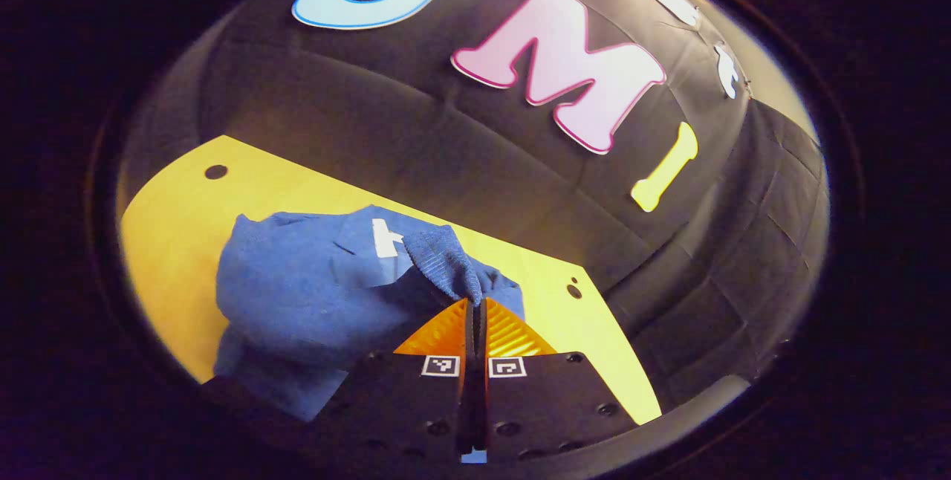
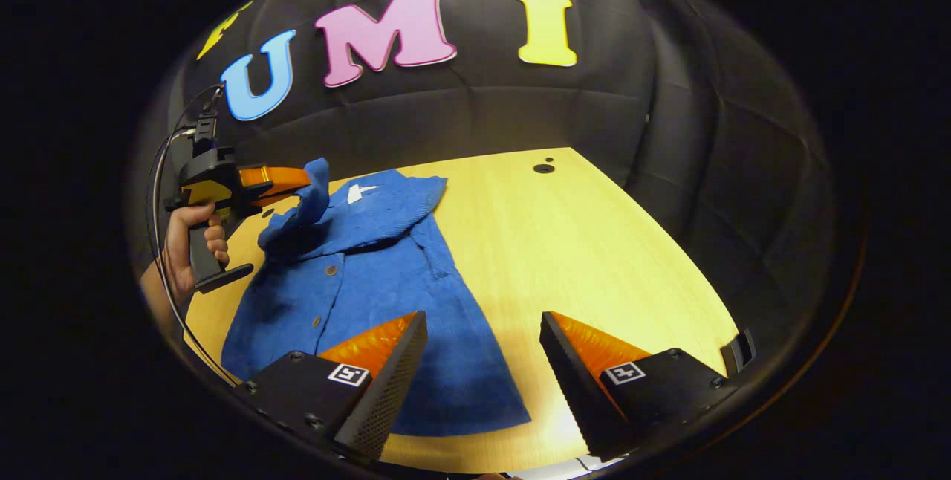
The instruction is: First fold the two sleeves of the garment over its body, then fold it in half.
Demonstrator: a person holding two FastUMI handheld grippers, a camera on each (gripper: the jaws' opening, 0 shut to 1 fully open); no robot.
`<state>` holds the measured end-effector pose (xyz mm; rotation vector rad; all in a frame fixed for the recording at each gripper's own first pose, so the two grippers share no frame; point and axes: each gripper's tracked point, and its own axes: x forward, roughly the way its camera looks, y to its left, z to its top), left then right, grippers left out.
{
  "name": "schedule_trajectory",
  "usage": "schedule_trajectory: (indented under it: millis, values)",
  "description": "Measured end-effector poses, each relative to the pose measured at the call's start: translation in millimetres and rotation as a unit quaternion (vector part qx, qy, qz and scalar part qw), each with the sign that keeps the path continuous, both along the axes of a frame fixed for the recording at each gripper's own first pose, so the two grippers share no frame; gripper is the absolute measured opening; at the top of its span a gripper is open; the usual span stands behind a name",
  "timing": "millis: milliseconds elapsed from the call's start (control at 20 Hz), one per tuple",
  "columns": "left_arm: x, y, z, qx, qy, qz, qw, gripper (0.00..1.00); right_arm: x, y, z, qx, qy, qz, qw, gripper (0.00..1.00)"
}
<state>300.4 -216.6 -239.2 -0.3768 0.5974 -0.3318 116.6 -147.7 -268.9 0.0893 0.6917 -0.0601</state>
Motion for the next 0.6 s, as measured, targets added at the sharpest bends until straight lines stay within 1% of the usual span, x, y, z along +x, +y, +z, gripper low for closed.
schedule_trajectory:
  millis: [100,150,250,300,350,450,550,600]
  values:
    - [5,-24,-7,0.015,-0.001,-0.018,1.0,0.0,-6,-9,-6,0.0,0.009,-0.013,1.0,0.98]
    - [9,-31,-17,0.027,0.001,-0.022,0.999,0.05,-8,-13,-9,-0.001,0.013,-0.017,1.0,0.98]
    - [4,-41,-18,0.028,-0.003,-0.029,0.999,0.6,-10,-16,-12,-0.007,0.023,-0.022,0.999,0.99]
    - [5,-40,-15,0.028,-0.01,-0.024,0.999,0.87,-10,-16,-14,-0.006,0.026,-0.023,0.999,0.98]
    - [2,-37,-14,0.027,-0.018,-0.019,0.999,0.84,-11,-16,-17,-0.003,0.028,-0.023,0.999,0.98]
    - [-15,-18,-8,0.035,-0.033,-0.005,0.999,0.84,-13,-14,-25,-0.002,0.039,-0.014,0.999,0.98]
    - [-42,17,-10,0.065,-0.031,0.016,0.997,0.84,-15,-7,-32,-0.008,0.055,0.001,0.998,0.98]
    - [-64,34,-11,0.081,-0.025,0.024,0.996,0.84,-15,-4,-35,-0.009,0.061,0.008,0.998,0.98]
